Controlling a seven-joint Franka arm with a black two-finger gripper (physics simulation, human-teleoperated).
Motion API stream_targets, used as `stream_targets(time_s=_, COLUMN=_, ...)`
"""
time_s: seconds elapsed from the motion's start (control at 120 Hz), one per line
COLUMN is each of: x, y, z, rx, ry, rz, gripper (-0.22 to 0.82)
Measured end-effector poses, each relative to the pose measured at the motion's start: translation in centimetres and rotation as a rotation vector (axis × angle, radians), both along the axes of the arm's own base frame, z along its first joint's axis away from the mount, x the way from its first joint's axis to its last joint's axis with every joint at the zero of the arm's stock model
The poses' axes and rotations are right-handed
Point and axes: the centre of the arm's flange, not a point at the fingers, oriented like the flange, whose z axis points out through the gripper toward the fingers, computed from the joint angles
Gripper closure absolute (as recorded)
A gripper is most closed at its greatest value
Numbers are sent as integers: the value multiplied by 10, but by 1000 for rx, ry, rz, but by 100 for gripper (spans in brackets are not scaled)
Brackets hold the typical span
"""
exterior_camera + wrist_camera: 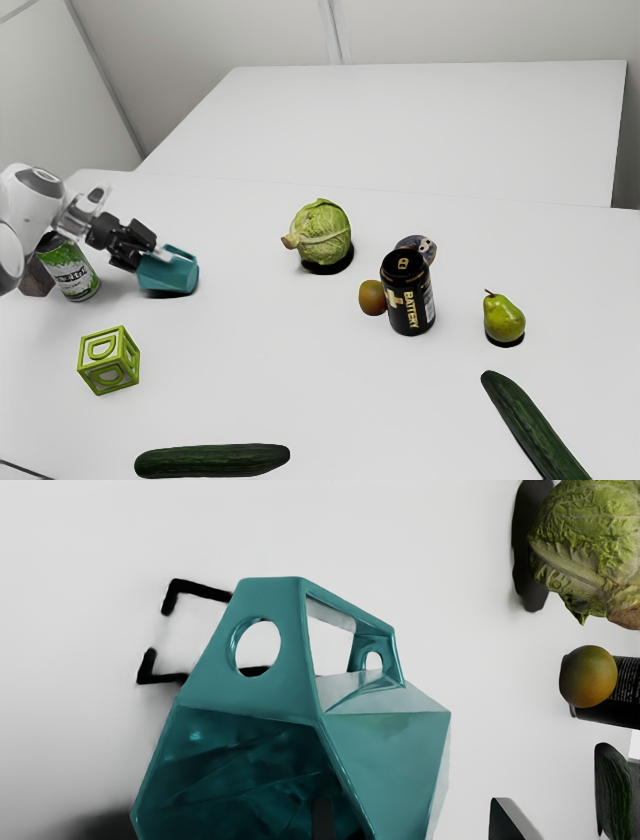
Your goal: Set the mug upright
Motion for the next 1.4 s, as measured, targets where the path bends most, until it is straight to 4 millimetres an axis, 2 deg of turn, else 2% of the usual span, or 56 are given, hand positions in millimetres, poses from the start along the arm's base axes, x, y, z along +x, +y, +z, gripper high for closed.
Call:
stream_targets(time_s=0.1, x=0, y=1, z=3, rx=-4, ry=-16, rz=-5, gripper=59)
stream_targets(time_s=0.242, x=2, y=-2, z=9, rx=1, ry=-35, rz=-18, gripper=69)
stream_targets(time_s=0.375, x=5, y=-14, z=41, rx=23, ry=-78, rz=-43, gripper=75)
stream_targets(time_s=0.475, x=6, y=-35, z=74, rx=49, ry=-115, rz=-80, gripper=76)
stream_targets(time_s=0.575, x=11, y=-70, z=106, rx=105, ry=-130, rz=-156, gripper=78)
stream_targets(time_s=0.683, x=19, y=-111, z=132, rx=219, ry=-106, rz=-267, gripper=78)
stream_targets(time_s=0.758, x=24, y=-134, z=143, rx=305, ry=-85, rz=-327, gripper=79)
stream_targets(time_s=0.875, x=28, y=-167, z=149, rx=450, ry=-48, rz=-397, gripper=79)
stream_targets(time_s=1.0, x=3, y=-197, z=147, rx=590, ry=-20, rz=-425, gripper=79)
stream_targets(time_s=1.125, x=-12, y=-208, z=129, rx=688, ry=-7, rz=-407, gripper=79)
stream_targets(time_s=1.2, x=-12, y=-215, z=126, rx=752, ry=-14, rz=-395, gripper=79)
stream_targets(time_s=1.4, x=-9, y=-233, z=103, rx=819, ry=-15, rz=-347, gripper=79)
